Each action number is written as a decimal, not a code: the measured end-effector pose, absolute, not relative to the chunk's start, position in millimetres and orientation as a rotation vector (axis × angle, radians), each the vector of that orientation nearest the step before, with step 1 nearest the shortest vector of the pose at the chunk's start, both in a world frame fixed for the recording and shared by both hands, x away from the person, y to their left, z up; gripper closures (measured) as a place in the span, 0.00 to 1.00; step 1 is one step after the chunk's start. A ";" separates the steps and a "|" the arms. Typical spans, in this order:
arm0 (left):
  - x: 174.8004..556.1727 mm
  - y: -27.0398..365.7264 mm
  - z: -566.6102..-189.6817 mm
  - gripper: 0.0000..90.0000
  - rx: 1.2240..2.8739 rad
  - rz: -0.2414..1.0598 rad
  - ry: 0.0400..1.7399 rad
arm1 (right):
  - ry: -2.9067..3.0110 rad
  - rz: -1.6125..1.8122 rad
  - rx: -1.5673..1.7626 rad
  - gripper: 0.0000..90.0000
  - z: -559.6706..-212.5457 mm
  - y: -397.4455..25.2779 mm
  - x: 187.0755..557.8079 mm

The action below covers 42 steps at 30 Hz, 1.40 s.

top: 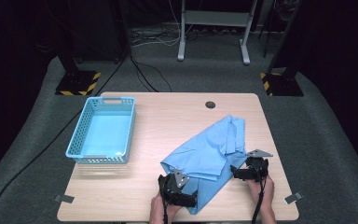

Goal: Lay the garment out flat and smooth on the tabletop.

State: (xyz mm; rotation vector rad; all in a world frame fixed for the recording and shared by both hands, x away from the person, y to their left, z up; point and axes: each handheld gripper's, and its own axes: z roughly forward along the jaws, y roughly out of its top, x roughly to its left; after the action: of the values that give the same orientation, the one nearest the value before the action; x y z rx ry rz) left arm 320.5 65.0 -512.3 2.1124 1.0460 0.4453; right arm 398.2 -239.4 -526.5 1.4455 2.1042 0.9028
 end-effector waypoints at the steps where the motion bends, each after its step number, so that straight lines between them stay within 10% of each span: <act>1: 323.4 62.7 -510.8 0.00 2.113 0.441 1.037 | 2.103 0.904 1.447 0.02 -526.4 -239.6 398.1; 21: 369.5 15.0 -510.2 0.00 2.242 0.423 0.931 | 2.093 0.929 1.453 0.05 -526.0 -241.8 397.7; 42: 373.7 5.9 -508.8 0.73 2.267 0.533 0.816 | 2.092 0.936 1.452 0.06 -525.9 -242.4 397.4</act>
State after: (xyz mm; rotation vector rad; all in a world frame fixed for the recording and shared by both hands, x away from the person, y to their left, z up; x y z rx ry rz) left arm 373.7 5.9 -508.8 2.2669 0.8162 0.5326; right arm 397.4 -242.4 -525.9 1.4517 2.0919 0.9356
